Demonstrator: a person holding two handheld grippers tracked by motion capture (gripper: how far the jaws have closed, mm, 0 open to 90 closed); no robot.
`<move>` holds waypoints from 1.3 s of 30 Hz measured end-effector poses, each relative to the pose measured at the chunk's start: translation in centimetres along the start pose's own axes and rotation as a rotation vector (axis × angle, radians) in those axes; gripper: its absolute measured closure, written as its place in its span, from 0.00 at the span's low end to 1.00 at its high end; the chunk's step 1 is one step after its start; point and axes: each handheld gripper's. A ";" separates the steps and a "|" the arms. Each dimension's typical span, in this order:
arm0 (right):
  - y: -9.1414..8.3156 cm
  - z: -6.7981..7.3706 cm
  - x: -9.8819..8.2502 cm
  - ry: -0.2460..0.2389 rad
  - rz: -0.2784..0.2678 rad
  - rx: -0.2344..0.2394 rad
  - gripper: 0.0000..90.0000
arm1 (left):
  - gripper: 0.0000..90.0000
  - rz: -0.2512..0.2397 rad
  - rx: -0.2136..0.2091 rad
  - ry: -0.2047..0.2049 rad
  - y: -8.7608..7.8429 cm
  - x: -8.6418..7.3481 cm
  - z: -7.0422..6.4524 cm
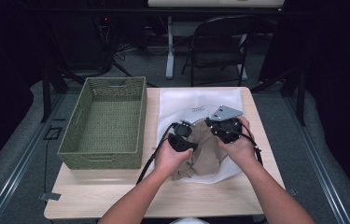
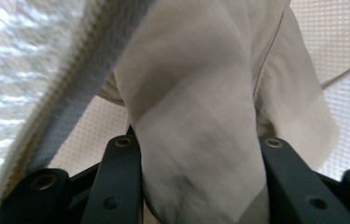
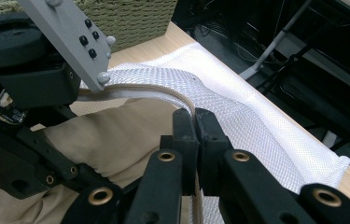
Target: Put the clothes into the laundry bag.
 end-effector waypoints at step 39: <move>0.4 0.0 -0.7 0.004 0.012 0.000 0.97 | 0.43 -0.033 0.065 -0.040 -3.1 -1.4 0.6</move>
Point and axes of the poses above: each handheld gripper's, and its own axes: y roughly forward along the jaws, x roughly out of its top, z roughly to its left, and after that the axes turned 4 degrees about -y, right-handed
